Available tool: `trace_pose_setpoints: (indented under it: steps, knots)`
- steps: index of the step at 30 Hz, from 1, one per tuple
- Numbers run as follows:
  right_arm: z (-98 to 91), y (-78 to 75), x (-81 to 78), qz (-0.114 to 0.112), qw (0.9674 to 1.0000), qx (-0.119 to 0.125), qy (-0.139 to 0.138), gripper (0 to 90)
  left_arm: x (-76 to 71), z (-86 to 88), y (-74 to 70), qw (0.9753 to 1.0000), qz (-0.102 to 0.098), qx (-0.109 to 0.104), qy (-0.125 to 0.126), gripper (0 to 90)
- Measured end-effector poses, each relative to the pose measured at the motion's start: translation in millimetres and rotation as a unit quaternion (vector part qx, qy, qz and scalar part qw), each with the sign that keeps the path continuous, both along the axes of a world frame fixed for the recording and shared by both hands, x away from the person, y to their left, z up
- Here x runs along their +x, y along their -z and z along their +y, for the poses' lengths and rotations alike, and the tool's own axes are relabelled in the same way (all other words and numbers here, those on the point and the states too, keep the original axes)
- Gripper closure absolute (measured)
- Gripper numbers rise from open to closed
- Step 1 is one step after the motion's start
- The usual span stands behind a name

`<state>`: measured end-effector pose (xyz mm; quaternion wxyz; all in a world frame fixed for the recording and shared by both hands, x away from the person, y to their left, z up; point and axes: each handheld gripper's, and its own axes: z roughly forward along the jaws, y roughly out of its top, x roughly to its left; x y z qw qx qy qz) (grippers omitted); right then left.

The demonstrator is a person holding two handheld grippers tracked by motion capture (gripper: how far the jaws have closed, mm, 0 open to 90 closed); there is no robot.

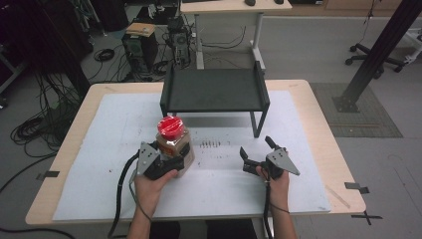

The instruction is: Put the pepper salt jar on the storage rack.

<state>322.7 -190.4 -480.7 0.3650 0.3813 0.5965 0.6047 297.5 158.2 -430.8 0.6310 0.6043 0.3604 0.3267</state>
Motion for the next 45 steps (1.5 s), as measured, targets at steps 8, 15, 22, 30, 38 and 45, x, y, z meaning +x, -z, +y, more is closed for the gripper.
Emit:
trace_pose_setpoints:
  steps: [8, 15, 22, 30, 38, 45]
  knots:
    - [0.1, 0.0, 0.0, 0.0, 1.0, 0.0, 0.0, 0.0, -0.4, 0.5, -0.2, 1.0, -0.001, 0.005, -0.003, 22.1]
    - [0.1, 0.0, 0.0, 0.0, 1.0, 0.0, 0.0, 0.0, -0.3, 0.9, -0.3, 0.9999, -0.001, 0.01, -0.002, 22.9]
    - [0.2, -0.2, 0.4, 0.003, 1.0, -0.001, -0.002, 0.0, -0.6, 0.9, -1.0, 0.9999, 0.0, 0.014, -0.003, 23.6]
    - [0.3, -0.2, 0.2, 0.002, 1.0, -0.001, -0.001, 0.0, -0.8, 0.6, 0.1, 0.9999, -0.005, 0.013, -0.003, 23.8]
    - [-1.0, -0.8, 2.1, 0.014, 0.9999, 0.004, -0.009, 0.0, -0.8, 0.7, -0.2, 0.9999, -0.003, 0.013, -0.003, 23.9]
    - [-0.9, -0.6, 1.3, 0.008, 0.9998, -0.002, -0.019, 0.0, -1.0, 0.5, -0.2, 0.9999, -0.003, 0.013, -0.004, 23.9]
